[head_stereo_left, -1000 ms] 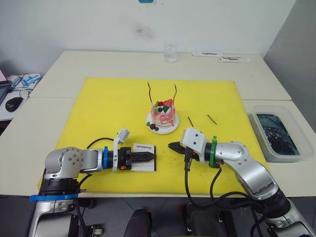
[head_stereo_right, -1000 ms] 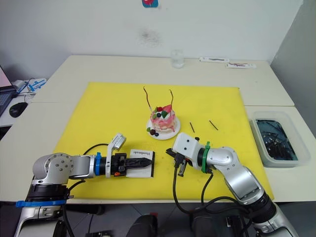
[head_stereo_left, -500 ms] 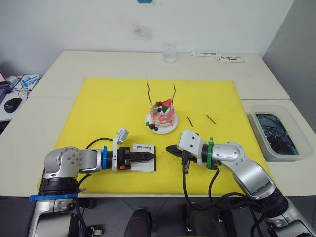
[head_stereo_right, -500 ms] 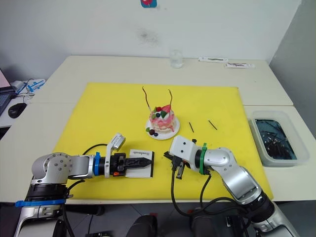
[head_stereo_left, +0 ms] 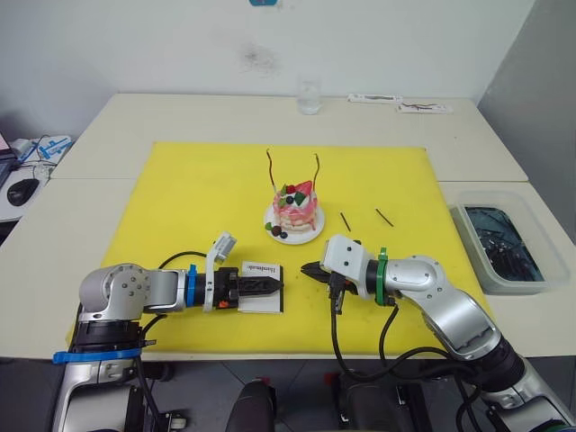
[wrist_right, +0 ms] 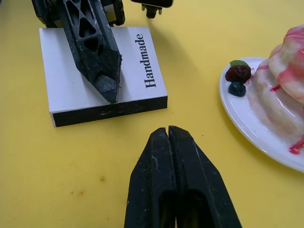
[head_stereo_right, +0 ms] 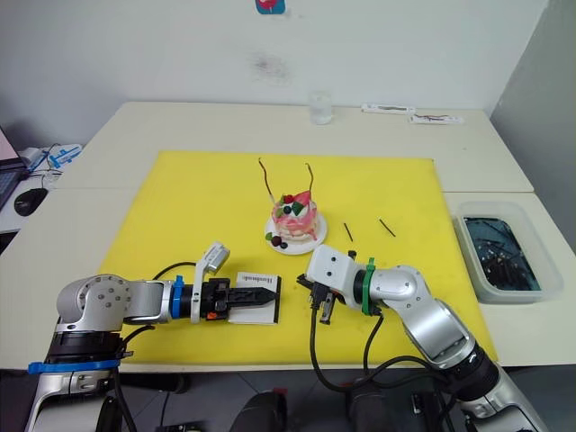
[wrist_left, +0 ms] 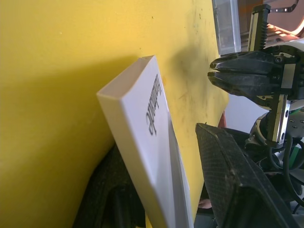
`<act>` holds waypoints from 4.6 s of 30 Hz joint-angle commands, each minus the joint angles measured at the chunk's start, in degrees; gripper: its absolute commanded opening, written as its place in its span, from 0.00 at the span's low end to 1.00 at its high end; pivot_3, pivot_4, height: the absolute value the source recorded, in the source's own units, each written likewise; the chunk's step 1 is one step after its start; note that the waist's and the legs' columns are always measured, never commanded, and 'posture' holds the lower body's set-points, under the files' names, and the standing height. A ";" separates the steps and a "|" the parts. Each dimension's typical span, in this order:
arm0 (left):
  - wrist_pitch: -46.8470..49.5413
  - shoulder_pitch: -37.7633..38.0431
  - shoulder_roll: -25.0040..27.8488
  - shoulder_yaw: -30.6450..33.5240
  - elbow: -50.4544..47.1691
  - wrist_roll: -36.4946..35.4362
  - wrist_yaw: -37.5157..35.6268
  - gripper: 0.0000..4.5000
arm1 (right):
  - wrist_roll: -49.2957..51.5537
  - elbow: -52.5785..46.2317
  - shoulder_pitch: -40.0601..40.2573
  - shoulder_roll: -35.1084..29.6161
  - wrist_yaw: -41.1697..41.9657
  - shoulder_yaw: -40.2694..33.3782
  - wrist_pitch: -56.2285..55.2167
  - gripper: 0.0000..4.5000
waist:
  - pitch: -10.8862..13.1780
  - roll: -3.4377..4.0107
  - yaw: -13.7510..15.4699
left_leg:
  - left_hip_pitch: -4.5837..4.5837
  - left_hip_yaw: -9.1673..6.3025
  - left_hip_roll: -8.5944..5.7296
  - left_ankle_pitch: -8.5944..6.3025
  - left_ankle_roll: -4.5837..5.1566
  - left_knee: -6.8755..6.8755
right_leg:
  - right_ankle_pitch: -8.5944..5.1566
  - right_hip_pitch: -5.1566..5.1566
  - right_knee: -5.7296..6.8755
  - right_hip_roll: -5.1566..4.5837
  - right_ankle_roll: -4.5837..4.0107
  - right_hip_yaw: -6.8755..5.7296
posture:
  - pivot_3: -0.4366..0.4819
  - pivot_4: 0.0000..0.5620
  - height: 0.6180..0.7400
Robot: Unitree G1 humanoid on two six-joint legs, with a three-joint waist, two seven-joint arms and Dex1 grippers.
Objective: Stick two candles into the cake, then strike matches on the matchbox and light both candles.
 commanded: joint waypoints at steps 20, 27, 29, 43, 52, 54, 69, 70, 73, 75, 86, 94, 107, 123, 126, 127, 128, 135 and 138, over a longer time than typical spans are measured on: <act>3.88 -2.01 1.54 2.96 -1.90 1.33 4.91 0.43 | 1.75 -0.62 -1.32 0.60 3.73 1.25 -3.09 0.00 | 0.00 0.00 -0.18 | 0.02 -0.01 0.01 0.00 0.00 0.00 | 0.06 0.01 0.04 0.03 0.10 0.01 | 0.48 0.27 1.00; 3.95 -2.95 2.76 2.03 -1.57 1.17 4.61 0.43 | 2.65 -0.57 -1.13 -0.15 6.03 0.90 -3.37 0.00 | 0.00 0.00 -0.18 | 0.03 -0.02 0.01 0.01 0.00 0.00 | 0.07 0.01 0.05 0.03 0.10 0.00 | 0.48 0.27 1.00; 3.95 -3.28 3.24 1.71 -1.47 1.06 4.54 0.43 | 2.64 -0.37 -1.24 -0.24 6.24 0.86 -3.48 0.00 | 0.00 0.00 -0.18 | 0.03 -0.02 0.01 0.00 0.00 0.00 | 0.07 0.01 0.05 0.03 0.10 0.00 | 0.48 0.27 1.00; 3.95 -2.32 2.62 0.34 -3.01 -1.54 4.75 0.43 | 1.78 0.60 -1.10 0.13 6.06 1.42 -3.65 0.00 | 0.00 0.00 -0.17 | 0.01 -0.02 0.01 0.00 0.00 0.00 | 0.07 0.01 0.04 0.03 0.10 0.00 | 0.48 0.27 1.00; 3.95 -1.89 2.16 -1.05 -4.25 -1.34 4.15 0.43 | 1.41 1.09 -1.18 -0.03 6.11 2.03 -3.53 0.00 | 0.00 0.00 -0.15 | -0.01 -0.02 0.01 0.00 0.00 0.01 | 0.07 0.02 0.03 0.02 0.10 0.00 | 0.48 0.27 1.00; 3.95 -1.79 2.04 -1.23 -4.46 -1.51 3.97 0.43 | 1.33 1.24 -1.13 -0.08 6.05 2.22 -3.28 0.00 | 0.00 0.00 -0.15 | -0.01 -0.01 0.01 0.00 0.00 0.01 | 0.07 0.02 0.03 0.02 0.10 0.00 | 0.48 0.27 1.00; 3.95 -1.43 1.59 -1.55 -4.83 -1.32 4.05 0.43 | -2.73 6.40 -2.60 3.55 4.26 6.26 -3.97 0.00 | 0.00 0.00 -0.16 | 0.00 -0.01 0.01 0.00 0.00 0.01 | 0.07 0.03 0.03 0.02 0.10 0.00 | 0.48 0.27 1.00; 3.95 -1.41 1.46 -1.56 -4.85 -1.24 4.07 0.43 | -2.86 6.87 -2.88 4.05 4.18 6.51 -4.12 0.00 | 0.00 0.00 -0.15 | 0.00 -0.01 0.01 0.00 0.00 0.01 | 0.07 0.03 0.04 0.02 0.10 0.00 | 0.48 0.27 1.00; 3.95 -1.39 1.20 -1.54 -4.81 -1.06 4.09 0.43 | -3.12 7.69 -3.35 5.07 4.24 6.87 -4.58 0.00 | 0.00 0.00 -0.14 | 0.00 -0.01 0.01 0.00 0.00 0.01 | 0.07 0.04 0.03 0.02 0.10 0.00 | 0.48 0.27 1.00; 3.95 -1.39 1.11 -1.51 -4.80 -0.94 4.10 0.43 | -3.25 7.89 -3.47 5.37 4.25 6.86 -4.72 0.00 | 0.00 0.00 -0.12 | 0.00 -0.01 0.01 0.00 0.00 0.01 | 0.07 0.05 0.03 0.01 0.10 0.00 | 0.48 0.27 1.00; 3.88 -0.87 1.65 -1.21 -4.45 -0.32 3.77 0.43 | -3.70 7.47 -3.35 4.07 5.16 5.54 -5.29 0.00 | -0.01 0.00 -0.12 | 0.00 -0.01 0.00 0.00 0.00 0.01 | 0.07 0.06 0.03 0.01 0.10 0.00 | 0.48 0.27 1.00; 3.85 -0.49 2.08 -1.53 -4.43 0.11 3.54 0.11 | -2.66 4.73 -4.00 2.48 5.52 3.07 -4.12 0.00 | 0.00 -0.01 -0.11 | 0.00 -0.01 0.00 0.00 0.00 0.02 | 0.07 0.06 0.04 0.01 0.10 0.00 | 0.48 0.27 1.00; 0.76 1.38 5.10 -1.71 -8.91 -1.27 -0.86 0.00 | 1.26 -2.66 -0.41 2.00 -0.19 -8.07 -1.03 0.00 | 0.00 -0.01 -0.12 | 0.01 -0.01 0.01 0.00 0.00 0.02 | 0.06 0.04 0.07 0.02 0.09 0.00 | 0.48 0.27 1.00; -1.07 4.53 0.32 5.07 -18.49 -7.07 3.28 0.00 | -0.21 3.87 2.69 7.77 -17.98 -16.60 -0.81 0.61 | 0.00 -0.01 -0.12 | 0.00 0.01 0.01 0.00 0.00 0.06 | 0.07 0.03 0.12 0.02 0.09 0.04 | 0.48 0.27 1.00; -0.98 3.79 -0.45 6.14 -17.88 -7.72 4.52 0.00 | -1.04 8.47 1.81 10.81 -20.99 -16.26 -3.48 0.65 | 0.00 -0.01 -0.16 | 0.01 0.02 0.01 0.00 0.00 0.08 | 0.07 0.03 0.12 0.03 0.10 0.04 | 0.48 0.27 1.00; -0.99 3.63 -0.50 6.19 -17.77 -7.89 4.79 0.00 | -2.05 10.32 1.45 12.12 -23.40 -16.55 -4.49 0.65 | 0.00 -0.01 -0.16 | 0.01 0.03 0.01 0.01 0.00 0.08 | 0.08 0.03 0.12 0.03 0.11 0.05 | 0.48 0.27 1.00; -1.06 3.48 -0.50 6.12 -17.66 -8.02 5.04 0.00 | -2.59 12.13 1.00 13.17 -24.97 -16.80 -5.26 0.65 | 0.00 -0.01 -0.16 | 0.00 0.02 0.01 0.01 0.00 0.08 | 0.08 0.03 0.13 0.03 0.11 0.05 | 0.48 0.27 1.00; -1.24 3.24 -0.71 6.13 -17.62 -8.70 6.18 0.00 | -4.16 22.50 -2.29 16.83 -30.14 -18.03 -11.64 0.65 | 0.00 -0.01 -0.17 | -0.03 0.04 0.01 0.00 0.00 0.08 | 0.08 0.02 0.10 0.02 0.10 0.06 | 0.48 0.27 1.00; -1.30 3.25 -0.86 6.16 -17.72 -8.86 6.47 0.00 | -3.76 25.19 -3.32 17.97 -30.92 -18.37 -11.43 0.65 | 0.00 0.00 -0.18 | -0.03 0.04 0.01 0.00 0.00 0.08 | 0.08 0.02 0.11 0.02 0.10 0.06 | 0.48 0.27 1.00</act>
